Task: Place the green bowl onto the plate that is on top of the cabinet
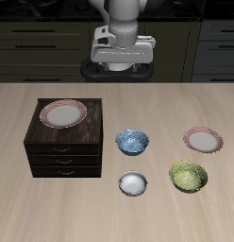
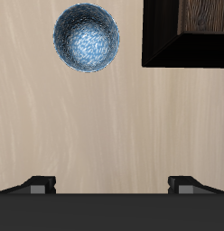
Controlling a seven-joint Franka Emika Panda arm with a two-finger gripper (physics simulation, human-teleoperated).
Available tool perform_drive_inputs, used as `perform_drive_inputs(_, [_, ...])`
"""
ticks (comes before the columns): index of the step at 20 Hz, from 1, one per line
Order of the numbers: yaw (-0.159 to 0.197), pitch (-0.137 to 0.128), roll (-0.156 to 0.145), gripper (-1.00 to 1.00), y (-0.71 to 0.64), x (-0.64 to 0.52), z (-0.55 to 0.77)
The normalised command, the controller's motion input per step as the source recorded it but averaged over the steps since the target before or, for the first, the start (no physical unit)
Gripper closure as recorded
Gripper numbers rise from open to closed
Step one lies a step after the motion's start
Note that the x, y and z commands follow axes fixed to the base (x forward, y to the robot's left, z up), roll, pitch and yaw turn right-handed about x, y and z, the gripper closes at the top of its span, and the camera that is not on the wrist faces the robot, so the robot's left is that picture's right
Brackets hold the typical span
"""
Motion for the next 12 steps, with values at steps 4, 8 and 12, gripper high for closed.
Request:
perform_drive_inputs(4, [-0.013, -0.003, 0.012, -1.0, 0.13, 0.21, 0.0])
perform_drive_inputs(8, [-0.003, -0.005, 0.024, -1.0, 0.14, 0.3, 0.05])
perform_drive_inputs(12, [-0.019, -0.015, 0.035, -1.0, 0.14, 0.31, 0.1])
